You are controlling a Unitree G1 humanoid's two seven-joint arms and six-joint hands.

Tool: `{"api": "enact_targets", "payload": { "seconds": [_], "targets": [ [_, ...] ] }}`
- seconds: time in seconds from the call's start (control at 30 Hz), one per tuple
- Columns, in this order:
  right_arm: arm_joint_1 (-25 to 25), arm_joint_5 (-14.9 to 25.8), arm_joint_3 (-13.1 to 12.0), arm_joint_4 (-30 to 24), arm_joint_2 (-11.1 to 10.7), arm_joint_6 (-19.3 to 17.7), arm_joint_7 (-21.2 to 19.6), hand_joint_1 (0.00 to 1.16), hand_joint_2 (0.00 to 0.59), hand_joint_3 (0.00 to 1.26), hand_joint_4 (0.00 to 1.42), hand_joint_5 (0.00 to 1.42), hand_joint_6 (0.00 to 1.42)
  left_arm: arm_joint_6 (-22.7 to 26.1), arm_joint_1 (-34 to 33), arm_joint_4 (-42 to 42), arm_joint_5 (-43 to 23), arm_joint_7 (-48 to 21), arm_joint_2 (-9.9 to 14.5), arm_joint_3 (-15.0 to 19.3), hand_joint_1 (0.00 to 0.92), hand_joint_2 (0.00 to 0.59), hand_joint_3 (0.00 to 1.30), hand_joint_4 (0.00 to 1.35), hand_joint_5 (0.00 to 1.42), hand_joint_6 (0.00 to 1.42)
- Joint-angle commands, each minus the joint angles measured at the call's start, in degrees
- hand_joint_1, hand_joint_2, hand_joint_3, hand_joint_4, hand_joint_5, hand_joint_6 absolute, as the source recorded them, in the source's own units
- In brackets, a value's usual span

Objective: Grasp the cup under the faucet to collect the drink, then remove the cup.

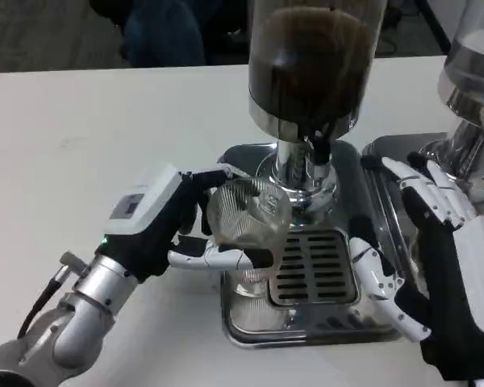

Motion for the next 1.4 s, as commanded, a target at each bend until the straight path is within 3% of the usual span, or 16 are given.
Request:
{"api": "enact_targets", "payload": {
  "seconds": [0.03, 1.4],
  "targets": [
    [0.8, -0.7, -0.1, -2.1, 1.0, -0.4, -1.2, 0.26, 0.461, 0.27, 0.23, 0.11, 0.13, 0.5, -2.6, 0.0, -0.4, -1.2, -0.8, -0.2, 0.559, 0.0, 0.71, 0.76, 1.0, 1.25],
    [5.5, -2.9, 1.3, -6.0, 5.2, 0.3, -2.2, 0.25, 0.469, 0.28, 0.24, 0.12, 0.13, 7.7, -9.6, 5.9, 1.9, -3.2, -7.5, -5.2, 0.509, 0.002, 0.68, 0.72, 0.96, 1.23]
  ]
}}
